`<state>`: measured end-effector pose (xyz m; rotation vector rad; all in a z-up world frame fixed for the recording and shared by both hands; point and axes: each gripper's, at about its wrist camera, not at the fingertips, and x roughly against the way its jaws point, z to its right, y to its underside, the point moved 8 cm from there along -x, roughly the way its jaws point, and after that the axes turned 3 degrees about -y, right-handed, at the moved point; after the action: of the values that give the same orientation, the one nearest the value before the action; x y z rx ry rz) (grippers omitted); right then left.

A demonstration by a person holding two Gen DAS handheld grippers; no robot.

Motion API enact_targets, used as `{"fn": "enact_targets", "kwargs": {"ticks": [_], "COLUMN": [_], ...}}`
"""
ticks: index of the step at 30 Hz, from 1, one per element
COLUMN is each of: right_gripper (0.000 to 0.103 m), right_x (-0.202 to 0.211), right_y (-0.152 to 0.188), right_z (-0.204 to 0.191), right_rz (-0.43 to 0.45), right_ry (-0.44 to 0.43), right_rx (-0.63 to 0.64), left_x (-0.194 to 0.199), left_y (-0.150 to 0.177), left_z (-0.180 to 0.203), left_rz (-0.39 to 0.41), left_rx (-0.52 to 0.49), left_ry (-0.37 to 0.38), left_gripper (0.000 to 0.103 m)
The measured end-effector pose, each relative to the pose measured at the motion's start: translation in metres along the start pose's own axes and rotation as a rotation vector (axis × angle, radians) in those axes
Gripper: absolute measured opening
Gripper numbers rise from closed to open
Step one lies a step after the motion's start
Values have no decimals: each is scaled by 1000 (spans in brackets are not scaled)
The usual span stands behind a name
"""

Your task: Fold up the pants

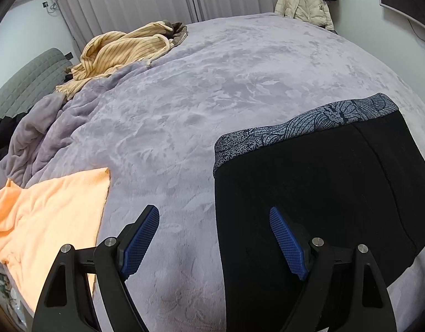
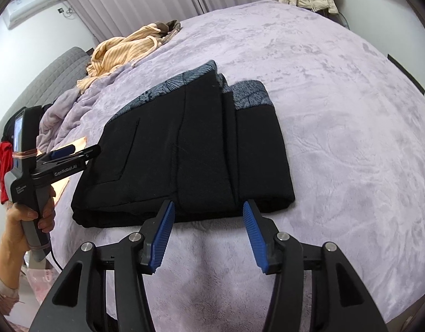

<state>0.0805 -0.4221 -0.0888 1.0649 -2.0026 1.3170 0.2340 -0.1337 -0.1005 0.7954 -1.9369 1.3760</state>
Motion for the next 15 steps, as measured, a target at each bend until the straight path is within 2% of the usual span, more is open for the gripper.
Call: {"fn": "enact_targets", "kwargs": {"ticks": [3,6,8,15], "right_gripper": [56,56,56,56], "right_x": [0,4,7,-1], "right_y": [1,0,-2,-7], "right_z": [9,18,25,38], "right_rz": [0,18,29,16], "right_ry": [-16,-39,-73,-145], "right_rx": [-35,-61,-87,-165], "left_x": [2,0,-1,-8], "left_y": [6,16,21,38], "left_z": [-2,-4,-6,1], "left_rz": [-27,-88,-106,-130], "left_rx": [34,114,160,157], "left_ry": [96,278,367,444], "left_gripper": [83,83,83,83]}}
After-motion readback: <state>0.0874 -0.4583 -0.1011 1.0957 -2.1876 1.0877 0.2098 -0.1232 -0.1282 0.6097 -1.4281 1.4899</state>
